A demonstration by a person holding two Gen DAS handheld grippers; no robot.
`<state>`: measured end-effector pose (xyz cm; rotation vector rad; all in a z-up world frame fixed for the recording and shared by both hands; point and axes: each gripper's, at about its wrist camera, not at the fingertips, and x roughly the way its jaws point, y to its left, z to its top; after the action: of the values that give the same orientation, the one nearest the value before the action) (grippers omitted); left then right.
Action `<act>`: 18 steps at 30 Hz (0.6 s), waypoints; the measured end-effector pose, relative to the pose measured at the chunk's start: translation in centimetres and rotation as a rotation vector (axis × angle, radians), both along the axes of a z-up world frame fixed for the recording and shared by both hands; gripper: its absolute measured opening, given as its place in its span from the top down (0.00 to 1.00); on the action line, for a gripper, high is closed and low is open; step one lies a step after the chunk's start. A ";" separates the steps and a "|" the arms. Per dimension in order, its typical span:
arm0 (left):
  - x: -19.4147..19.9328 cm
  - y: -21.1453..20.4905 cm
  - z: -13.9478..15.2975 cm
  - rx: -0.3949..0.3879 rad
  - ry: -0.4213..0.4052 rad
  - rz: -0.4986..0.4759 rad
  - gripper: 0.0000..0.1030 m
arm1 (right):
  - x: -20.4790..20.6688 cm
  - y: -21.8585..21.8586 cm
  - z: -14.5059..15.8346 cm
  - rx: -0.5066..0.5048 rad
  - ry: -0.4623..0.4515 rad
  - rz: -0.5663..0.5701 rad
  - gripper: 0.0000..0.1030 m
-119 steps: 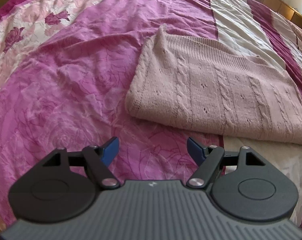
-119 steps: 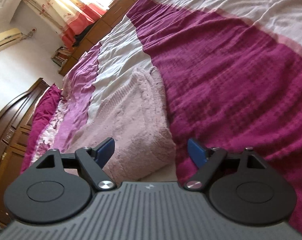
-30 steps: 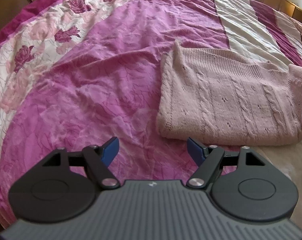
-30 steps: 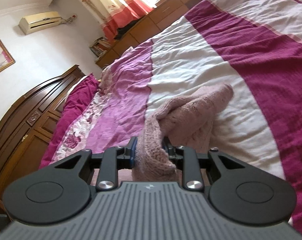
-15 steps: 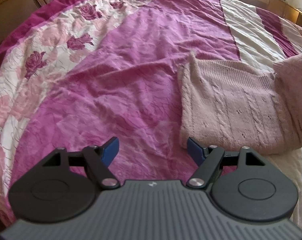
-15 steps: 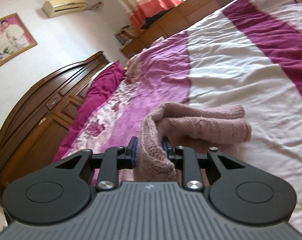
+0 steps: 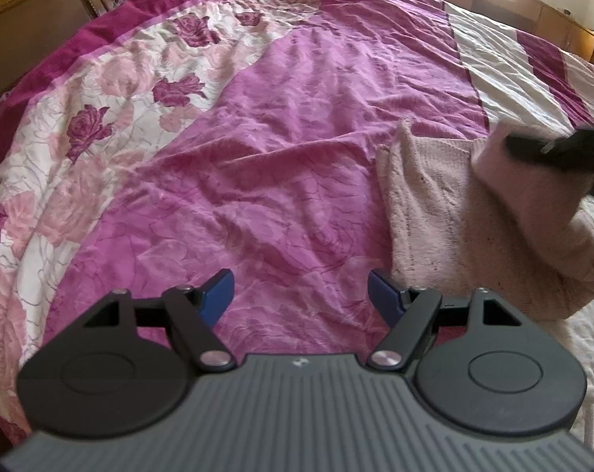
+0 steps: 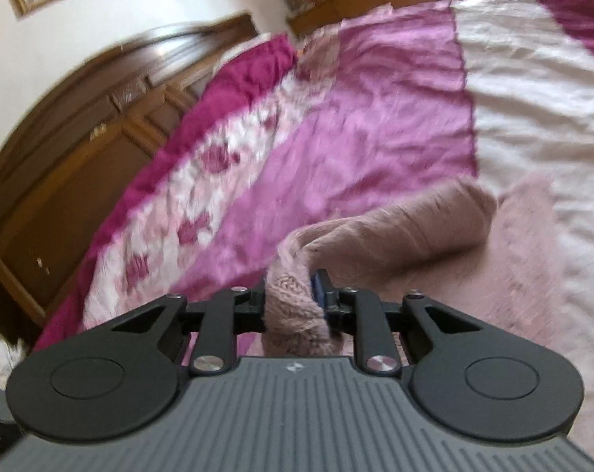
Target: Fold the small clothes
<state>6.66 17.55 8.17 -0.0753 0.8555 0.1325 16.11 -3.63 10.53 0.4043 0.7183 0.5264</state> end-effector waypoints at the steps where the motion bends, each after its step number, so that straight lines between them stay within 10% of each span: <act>1: 0.0 0.2 -0.1 -0.002 0.002 0.005 0.26 | 0.2 0.9 -0.8 -0.015 0.015 0.014 0.78; 7: 0.0 1.0 -0.5 -0.022 0.004 0.017 0.26 | 0.2 3.7 -4.5 -0.027 0.063 0.042 0.69; 18: 1.7 -0.9 1.3 -0.142 -0.071 -0.064 0.26 | -4.7 -3.2 -1.0 0.085 -0.014 -0.038 0.40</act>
<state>8.41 16.66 9.48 -0.1847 0.7952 0.0092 11.39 -6.86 9.53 0.4922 0.6757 0.5250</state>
